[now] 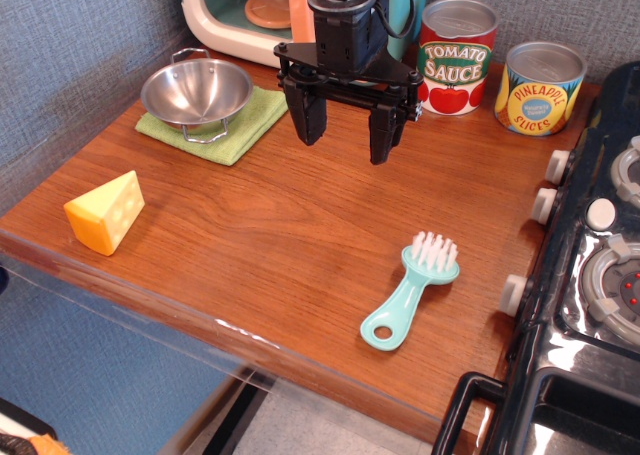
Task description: Move the cheese close to the cans.
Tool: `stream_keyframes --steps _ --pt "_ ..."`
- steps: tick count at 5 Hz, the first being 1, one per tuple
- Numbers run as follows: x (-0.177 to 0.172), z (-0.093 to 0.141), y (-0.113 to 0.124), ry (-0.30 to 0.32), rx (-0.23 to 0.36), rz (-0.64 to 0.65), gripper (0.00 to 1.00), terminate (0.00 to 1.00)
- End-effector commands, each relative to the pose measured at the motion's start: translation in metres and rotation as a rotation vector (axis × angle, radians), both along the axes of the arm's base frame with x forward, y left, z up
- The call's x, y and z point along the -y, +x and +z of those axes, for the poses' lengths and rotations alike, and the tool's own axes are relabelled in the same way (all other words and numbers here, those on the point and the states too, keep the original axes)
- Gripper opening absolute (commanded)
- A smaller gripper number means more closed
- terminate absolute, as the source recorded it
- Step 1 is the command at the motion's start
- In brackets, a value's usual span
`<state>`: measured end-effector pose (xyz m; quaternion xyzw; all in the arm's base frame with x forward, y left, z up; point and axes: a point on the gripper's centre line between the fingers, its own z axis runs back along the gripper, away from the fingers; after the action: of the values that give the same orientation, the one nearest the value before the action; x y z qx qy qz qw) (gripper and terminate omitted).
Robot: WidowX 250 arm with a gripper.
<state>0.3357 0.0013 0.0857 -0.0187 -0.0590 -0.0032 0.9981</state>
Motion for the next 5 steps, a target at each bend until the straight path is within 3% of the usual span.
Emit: stream_keyframes --steps 1,2,3,4,5 --pt "0.0 0.0 0.0 0.0 0.0 0.0 1.0 0.0" --pt "-0.018 0.008 -0.014 -0.038 0.041 0.045 1.0 0.0" --pt "-0.039 0.019 -0.028 -0.015 0.072 0.071 1.0 0.0" --pt "-0.069 0.032 -0.045 0.074 0.093 0.067 1.0 0.0" --pt "-0.099 0.032 -0.053 0.116 0.068 0.027 1.0 0.0"
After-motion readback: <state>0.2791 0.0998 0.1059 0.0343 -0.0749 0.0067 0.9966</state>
